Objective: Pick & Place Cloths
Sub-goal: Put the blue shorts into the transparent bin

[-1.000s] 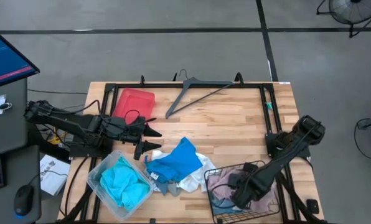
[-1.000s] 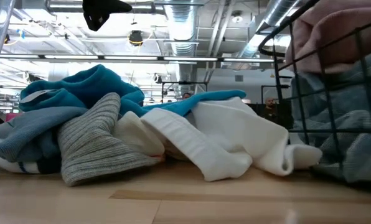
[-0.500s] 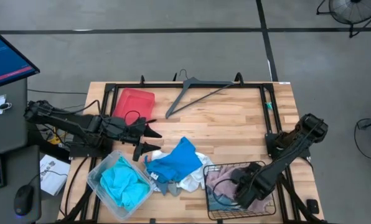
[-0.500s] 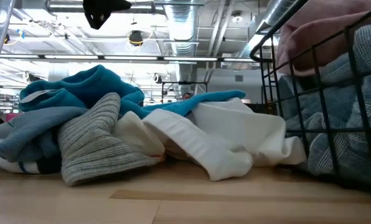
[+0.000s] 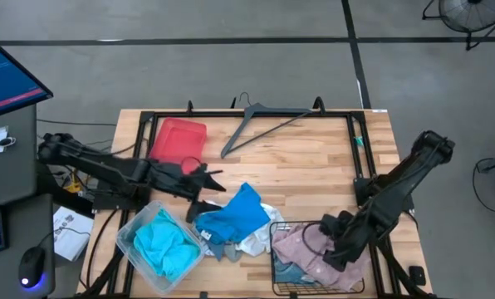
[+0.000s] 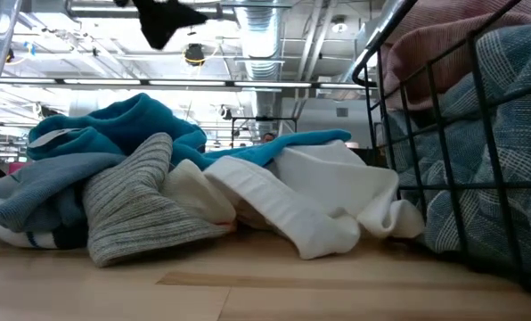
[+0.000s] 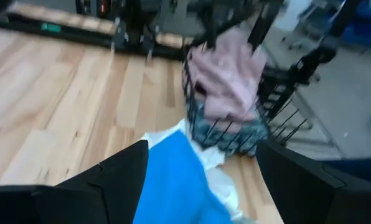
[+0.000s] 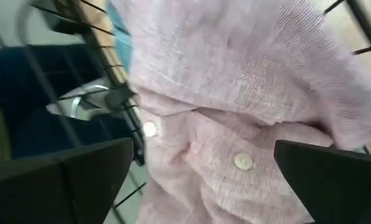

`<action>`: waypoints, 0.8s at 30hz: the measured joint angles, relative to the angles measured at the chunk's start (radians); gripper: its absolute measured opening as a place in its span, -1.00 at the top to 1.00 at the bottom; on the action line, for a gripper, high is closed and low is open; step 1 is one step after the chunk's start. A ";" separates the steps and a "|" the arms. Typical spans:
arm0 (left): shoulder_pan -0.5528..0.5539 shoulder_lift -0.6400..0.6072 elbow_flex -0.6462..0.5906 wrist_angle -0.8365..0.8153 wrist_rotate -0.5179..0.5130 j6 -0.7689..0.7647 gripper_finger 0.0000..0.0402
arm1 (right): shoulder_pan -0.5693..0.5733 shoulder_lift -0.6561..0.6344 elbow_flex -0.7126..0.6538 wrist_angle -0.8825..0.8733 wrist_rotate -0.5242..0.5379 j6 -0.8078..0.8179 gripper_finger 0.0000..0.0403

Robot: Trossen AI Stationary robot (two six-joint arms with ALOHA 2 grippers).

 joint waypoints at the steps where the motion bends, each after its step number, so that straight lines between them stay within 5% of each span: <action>1: 0.000 0.027 0.000 0.010 0.000 0.002 -0.42 | -0.002 -0.018 0.000 0.000 0.015 0.000 -0.89; 14: -0.030 0.443 0.121 0.056 -0.034 0.135 -0.42 | -0.022 -0.054 0.002 -0.006 0.121 -0.011 -0.81; 24: -0.029 0.613 0.119 0.033 -0.121 0.165 -0.42 | -0.022 0.003 0.003 -0.003 0.120 -0.058 -0.80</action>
